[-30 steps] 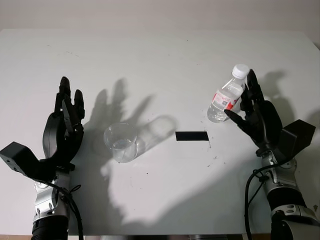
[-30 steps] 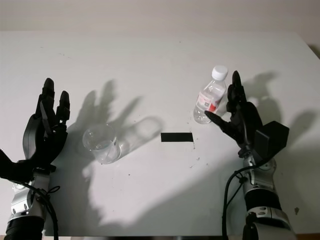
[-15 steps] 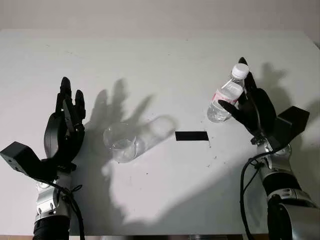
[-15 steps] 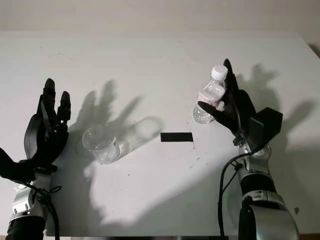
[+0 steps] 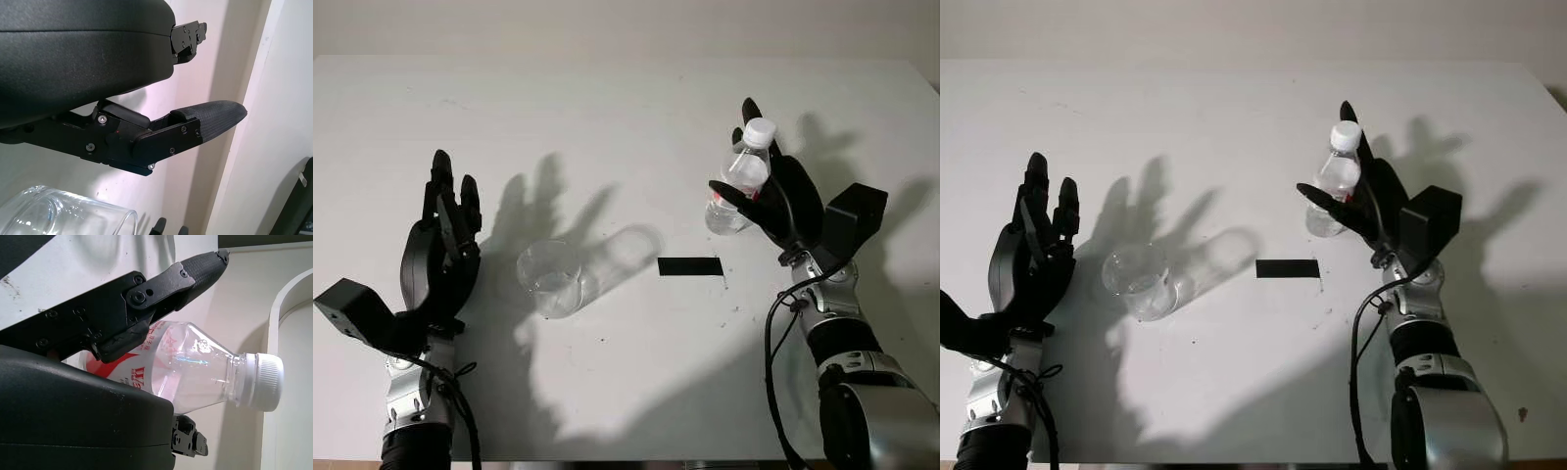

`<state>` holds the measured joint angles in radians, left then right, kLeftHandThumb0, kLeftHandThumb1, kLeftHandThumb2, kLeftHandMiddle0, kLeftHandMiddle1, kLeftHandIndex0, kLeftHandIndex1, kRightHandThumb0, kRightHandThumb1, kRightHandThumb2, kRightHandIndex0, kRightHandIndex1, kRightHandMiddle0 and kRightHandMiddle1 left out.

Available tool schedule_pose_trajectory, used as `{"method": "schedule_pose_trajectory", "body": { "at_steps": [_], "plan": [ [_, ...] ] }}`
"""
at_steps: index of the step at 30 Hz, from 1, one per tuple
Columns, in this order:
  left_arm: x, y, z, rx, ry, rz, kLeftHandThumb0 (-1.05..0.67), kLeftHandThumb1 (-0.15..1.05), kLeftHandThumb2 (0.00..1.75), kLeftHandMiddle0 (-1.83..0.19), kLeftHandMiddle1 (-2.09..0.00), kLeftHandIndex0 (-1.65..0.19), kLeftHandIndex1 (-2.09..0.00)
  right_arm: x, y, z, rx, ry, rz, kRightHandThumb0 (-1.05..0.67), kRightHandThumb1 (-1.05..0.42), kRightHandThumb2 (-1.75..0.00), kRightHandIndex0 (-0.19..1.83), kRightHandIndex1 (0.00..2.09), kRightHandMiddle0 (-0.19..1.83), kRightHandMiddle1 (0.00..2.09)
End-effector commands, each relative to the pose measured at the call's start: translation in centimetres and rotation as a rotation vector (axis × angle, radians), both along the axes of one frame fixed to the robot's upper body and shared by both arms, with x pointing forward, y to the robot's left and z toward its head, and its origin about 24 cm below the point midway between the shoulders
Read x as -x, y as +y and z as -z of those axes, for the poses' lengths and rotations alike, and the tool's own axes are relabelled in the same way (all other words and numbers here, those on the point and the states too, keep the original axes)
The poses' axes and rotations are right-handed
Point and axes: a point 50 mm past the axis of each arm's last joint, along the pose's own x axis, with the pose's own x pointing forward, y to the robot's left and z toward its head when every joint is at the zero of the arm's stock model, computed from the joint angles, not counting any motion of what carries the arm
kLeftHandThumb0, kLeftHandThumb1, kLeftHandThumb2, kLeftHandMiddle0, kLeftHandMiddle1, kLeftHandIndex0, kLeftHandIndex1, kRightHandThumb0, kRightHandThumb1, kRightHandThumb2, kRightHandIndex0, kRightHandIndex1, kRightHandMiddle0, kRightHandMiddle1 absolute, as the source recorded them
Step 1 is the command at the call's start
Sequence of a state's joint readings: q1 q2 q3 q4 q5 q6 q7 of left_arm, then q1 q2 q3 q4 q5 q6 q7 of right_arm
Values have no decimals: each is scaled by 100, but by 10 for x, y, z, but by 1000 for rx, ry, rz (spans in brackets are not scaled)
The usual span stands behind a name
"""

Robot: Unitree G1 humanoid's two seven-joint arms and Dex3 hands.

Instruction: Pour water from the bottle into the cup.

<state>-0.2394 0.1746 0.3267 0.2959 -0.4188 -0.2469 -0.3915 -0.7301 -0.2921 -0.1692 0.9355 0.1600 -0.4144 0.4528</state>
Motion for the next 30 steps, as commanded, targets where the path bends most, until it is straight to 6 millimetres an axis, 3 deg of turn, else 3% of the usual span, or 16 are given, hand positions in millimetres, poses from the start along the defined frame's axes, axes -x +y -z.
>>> {"method": "schedule_pose_trajectory", "body": {
  "at_steps": [1,2,3,4,6,7,8,13,20,25,30],
  "plan": [
    [4,-2,7,8,22,-5,-77,105,71,19,0,19,0,-5,5,-10,31,-15,-8,-62,-89,-5,6,16,5,22],
    [4,-1,7,7,23,-7,-77,105,71,19,0,19,0,-5,5,-10,40,-7,-3,-57,-90,-5,15,28,-2,63],
    [5,-1,7,6,25,-8,-77,105,70,19,0,19,0,-6,6,-10,46,-1,2,-48,-91,-5,20,56,-7,100],
    [5,-1,7,6,25,-7,-77,105,70,19,0,19,0,-6,6,-10,67,1,13,-42,-92,-6,17,105,-4,131],
    [5,0,7,8,23,-10,-76,105,70,19,0,19,0,-7,8,-9,119,0,32,-39,-96,-6,35,166,15,175],
    [5,1,7,9,23,-10,-76,105,70,19,0,19,0,-8,8,-9,147,-1,38,-40,-99,-6,49,189,28,195],
    [5,1,7,10,23,-11,-76,105,70,19,0,19,0,-8,8,-9,173,2,45,-42,-101,-7,58,199,37,202],
    [4,0,7,8,25,-16,-76,105,69,19,0,19,0,-9,10,-11,286,-3,67,-44,-105,-18,98,209,86,209],
    [3,-1,8,13,22,-12,-76,105,70,19,0,19,0,-7,12,-11,335,-18,16,-36,-105,-34,127,209,116,209],
    [3,-1,8,15,23,-16,-76,105,70,19,0,19,0,-8,20,-15,327,-91,85,-35,-105,-39,130,209,124,209],
    [2,0,7,7,24,-13,-76,105,70,19,0,19,0,-15,31,-34,341,-195,122,-30,-105,-41,133,209,123,209]
  ]
}}
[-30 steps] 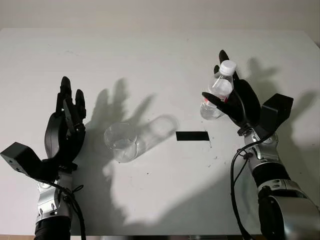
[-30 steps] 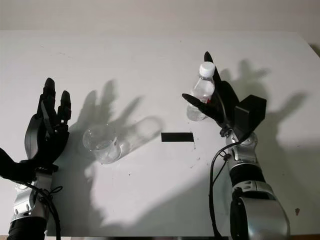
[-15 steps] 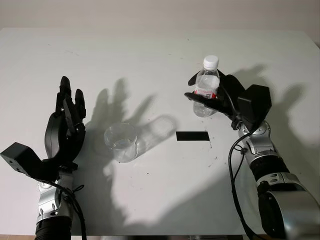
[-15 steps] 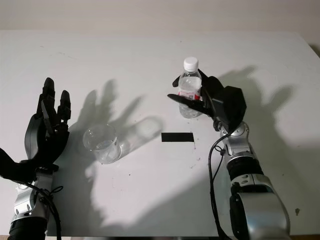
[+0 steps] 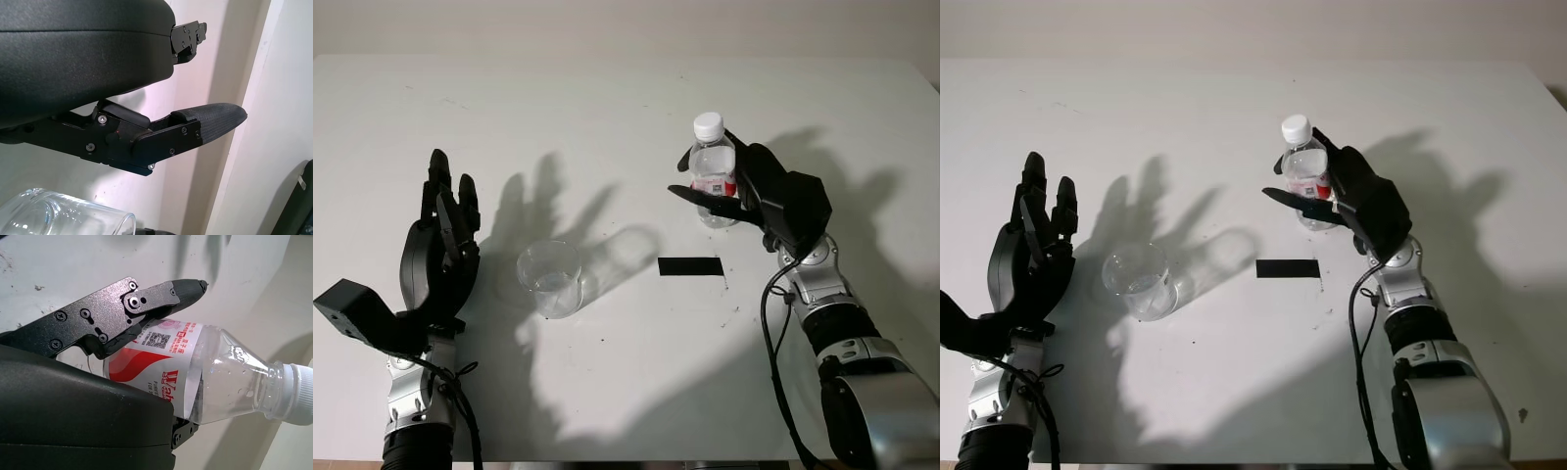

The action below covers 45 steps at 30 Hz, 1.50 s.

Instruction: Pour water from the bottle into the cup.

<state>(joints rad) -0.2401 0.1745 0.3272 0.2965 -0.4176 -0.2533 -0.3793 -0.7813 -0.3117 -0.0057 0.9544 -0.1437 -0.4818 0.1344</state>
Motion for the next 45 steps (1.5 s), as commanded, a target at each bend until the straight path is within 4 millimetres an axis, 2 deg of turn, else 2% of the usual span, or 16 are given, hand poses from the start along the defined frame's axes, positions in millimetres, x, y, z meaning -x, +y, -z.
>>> {"method": "schedule_pose_trajectory", "body": {
  "at_steps": [1,7,12,18,23,27,30,36,41,43,45],
  "plan": [
    [2,-1,8,7,26,2,-76,105,70,19,0,19,0,-7,12,-28,29,-119,-17,-30,-105,-42,132,209,121,209],
    [1,-2,7,2,25,6,-76,105,70,19,0,19,0,-13,42,-63,197,-286,-76,-29,-105,-40,123,209,107,209],
    [1,-4,8,12,28,5,-76,105,71,19,0,19,0,-12,67,-79,345,-420,-147,-34,-105,-35,116,209,95,209],
    [2,-6,9,13,27,6,-76,105,72,19,0,19,0,-8,95,-82,537,-567,-187,-38,-105,-28,116,209,89,209],
    [2,-6,9,21,27,-2,-76,105,70,19,0,19,0,-3,110,-78,651,-692,-219,-39,-105,-18,120,209,91,209],
    [2,-7,10,31,24,1,-76,105,67,19,0,19,0,0,116,-75,731,-774,-262,-39,-105,-15,125,209,96,209],
    [1,-8,10,22,25,2,-75,105,69,19,0,19,0,2,119,-76,798,-846,-283,-43,-105,-21,121,209,96,209],
    [1,-10,11,23,23,-1,-76,105,70,19,0,19,0,8,125,-82,941,-1084,-325,-46,-105,-25,123,209,92,209],
    [1,-11,12,25,18,0,-75,105,70,19,0,19,0,10,127,-86,988,-1224,-338,-48,-105,-30,127,209,85,209],
    [1,-11,12,26,16,1,-76,105,70,19,0,19,0,11,128,-87,986,-1269,-339,-48,-105,-22,125,209,68,209],
    [1,-11,12,30,15,-2,-75,105,70,19,0,19,0,12,128,-90,985,-1306,-349,-47,-105,-16,124,209,63,209]
  ]
}}
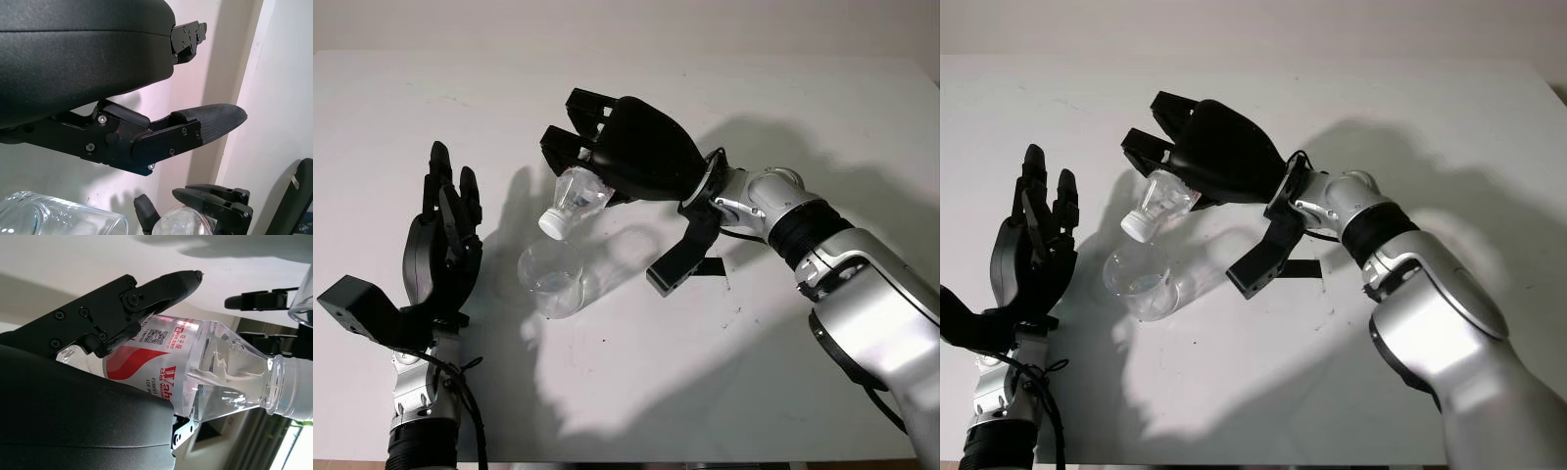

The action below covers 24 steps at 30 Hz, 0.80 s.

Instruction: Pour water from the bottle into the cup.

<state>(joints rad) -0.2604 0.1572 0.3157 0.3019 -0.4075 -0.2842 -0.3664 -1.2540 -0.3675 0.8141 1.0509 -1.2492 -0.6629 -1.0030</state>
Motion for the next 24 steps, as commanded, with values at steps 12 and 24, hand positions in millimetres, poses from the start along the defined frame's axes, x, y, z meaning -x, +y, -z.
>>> {"method": "schedule_pose_trajectory", "body": {
  "at_steps": [12,24],
  "plan": [
    [4,-7,19,27,45,1,-75,105,71,19,0,19,0,4,7,-26,6,-208,-110,-45,-105,-8,118,209,47,169],
    [4,-6,18,29,41,-12,-75,105,70,19,0,19,0,6,13,-27,97,-379,-146,-50,-105,-13,124,209,56,183]
  ]
}}
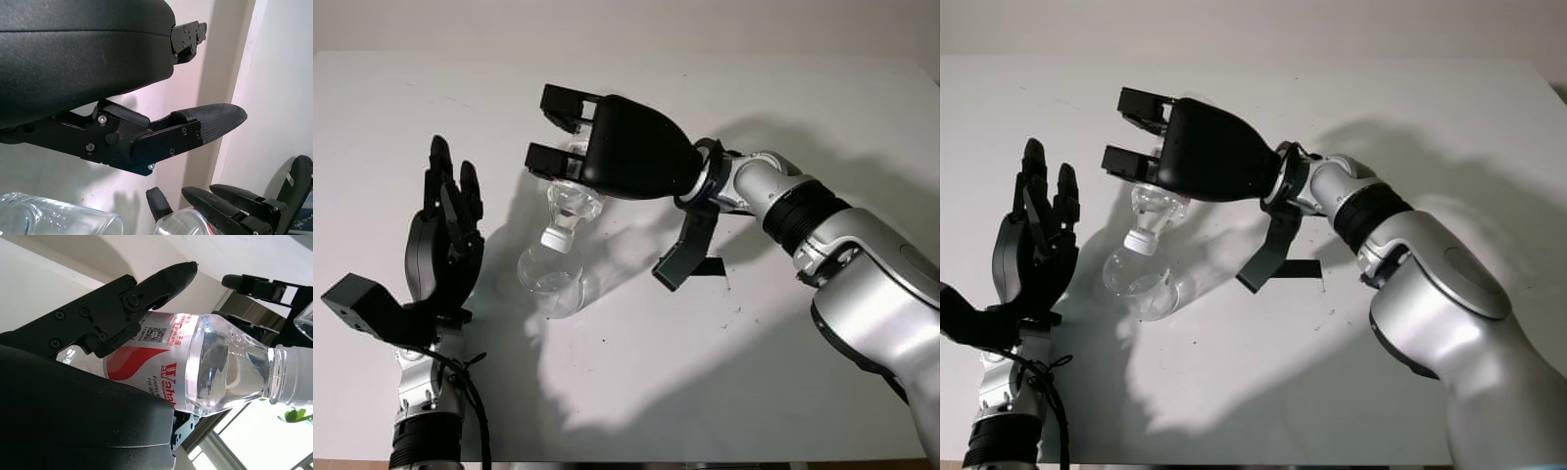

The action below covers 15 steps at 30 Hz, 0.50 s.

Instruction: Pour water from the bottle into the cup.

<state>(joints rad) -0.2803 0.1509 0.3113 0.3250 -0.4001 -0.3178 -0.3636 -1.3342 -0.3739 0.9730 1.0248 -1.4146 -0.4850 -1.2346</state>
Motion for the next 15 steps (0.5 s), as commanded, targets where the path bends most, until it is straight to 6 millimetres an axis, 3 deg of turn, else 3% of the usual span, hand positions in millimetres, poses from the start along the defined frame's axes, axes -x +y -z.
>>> {"method": "schedule_pose_trajectory", "body": {
  "at_steps": [1,5,9,12,15],
  "plan": [
    [7,-3,20,33,65,-8,-75,105,69,19,0,19,0,2,4,-14,1,-62,-32,-50,-105,-12,123,209,54,181],
    [6,-2,19,36,65,-8,-75,105,69,19,0,19,0,3,5,-13,-9,-62,-55,-48,-100,-6,115,209,54,148],
    [6,-2,19,40,60,-1,-75,105,68,19,0,19,0,3,4,-13,-19,-55,-62,-48,-102,-6,114,209,55,145],
    [7,-2,18,36,59,-2,-75,105,68,19,0,19,0,2,2,-13,-50,-20,-48,-49,-104,-9,115,209,57,156],
    [7,-1,18,34,63,-4,-75,105,68,19,0,19,0,2,-1,-15,-147,102,-41,-51,-105,-21,121,209,71,198]
  ]
}}
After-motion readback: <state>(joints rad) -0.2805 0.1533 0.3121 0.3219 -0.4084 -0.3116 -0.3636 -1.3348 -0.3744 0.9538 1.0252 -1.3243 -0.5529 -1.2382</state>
